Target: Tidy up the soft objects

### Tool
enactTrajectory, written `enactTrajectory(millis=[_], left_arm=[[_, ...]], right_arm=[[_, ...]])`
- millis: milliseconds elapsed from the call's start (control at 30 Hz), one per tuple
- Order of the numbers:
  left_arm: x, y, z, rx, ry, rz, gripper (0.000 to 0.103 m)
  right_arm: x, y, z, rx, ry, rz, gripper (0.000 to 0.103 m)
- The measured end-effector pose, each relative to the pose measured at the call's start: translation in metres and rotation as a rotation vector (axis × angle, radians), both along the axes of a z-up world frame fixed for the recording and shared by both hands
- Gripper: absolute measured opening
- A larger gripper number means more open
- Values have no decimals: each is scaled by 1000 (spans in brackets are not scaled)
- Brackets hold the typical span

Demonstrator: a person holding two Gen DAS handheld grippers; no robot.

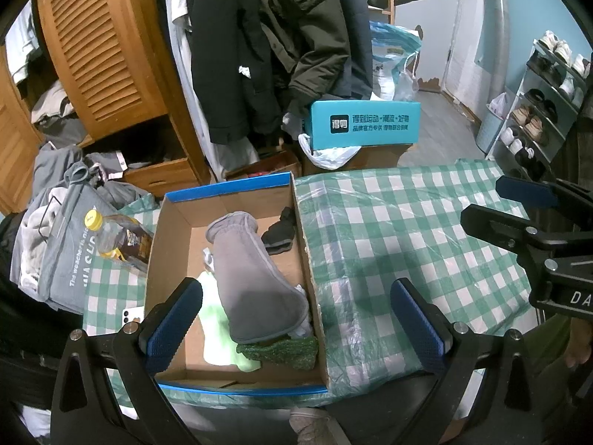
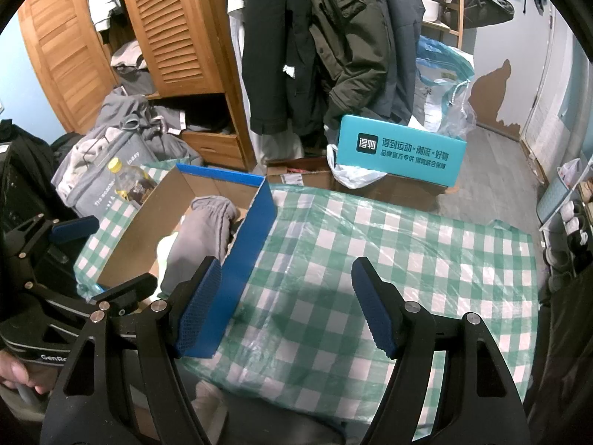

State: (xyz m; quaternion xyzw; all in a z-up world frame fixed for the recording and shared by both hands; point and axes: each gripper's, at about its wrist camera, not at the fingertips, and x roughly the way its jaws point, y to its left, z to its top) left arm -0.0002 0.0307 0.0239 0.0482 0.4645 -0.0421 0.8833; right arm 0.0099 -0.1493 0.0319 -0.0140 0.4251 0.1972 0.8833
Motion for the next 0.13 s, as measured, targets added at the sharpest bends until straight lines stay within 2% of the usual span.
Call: enactTrajectory(millis=[133], left_arm=[[0,-1,0,-1,-1,-9,102]], right_arm=[[0,0,0,-1,0,0,72]])
